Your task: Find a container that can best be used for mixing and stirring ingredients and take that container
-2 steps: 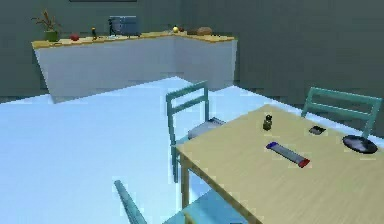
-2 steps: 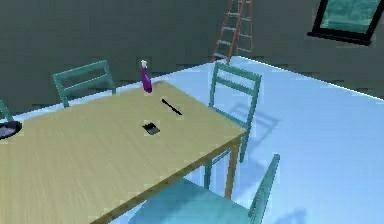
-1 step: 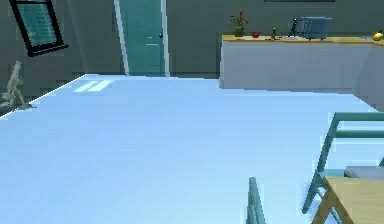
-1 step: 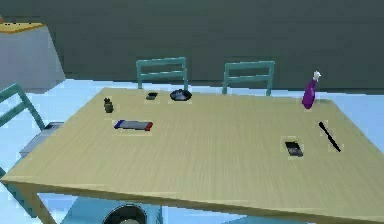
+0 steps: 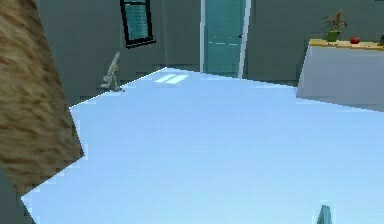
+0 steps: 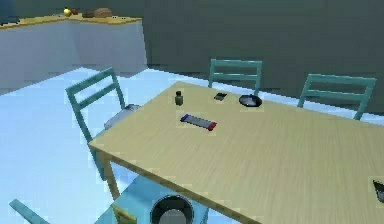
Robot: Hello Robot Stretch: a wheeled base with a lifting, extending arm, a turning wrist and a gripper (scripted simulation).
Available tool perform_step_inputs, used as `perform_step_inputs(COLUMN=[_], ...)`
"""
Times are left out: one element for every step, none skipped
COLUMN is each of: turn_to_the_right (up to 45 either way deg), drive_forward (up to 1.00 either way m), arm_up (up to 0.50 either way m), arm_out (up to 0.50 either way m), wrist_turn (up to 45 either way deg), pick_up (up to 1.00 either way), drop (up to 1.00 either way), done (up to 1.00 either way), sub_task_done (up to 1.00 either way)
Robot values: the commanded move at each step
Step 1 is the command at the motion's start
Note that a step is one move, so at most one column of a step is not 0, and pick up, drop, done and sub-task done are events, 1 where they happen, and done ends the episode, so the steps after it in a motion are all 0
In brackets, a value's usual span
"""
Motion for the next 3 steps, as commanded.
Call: perform_step_inputs(turn_to_the_right=[0.0,0.0,0.0], drive_forward=[0.0,0.0,0.0], arm_up=[0.5,0.1,0.0], arm_out=[0.0,0.0,0.18], wrist_turn=[0.0,0.0,0.0], pick_up=[0.0,0.0,0.0], drop=[0.0,0.0,0.0], done=[0.0,0.0,0.0], sub_task_done=[0.0,0.0,0.0])
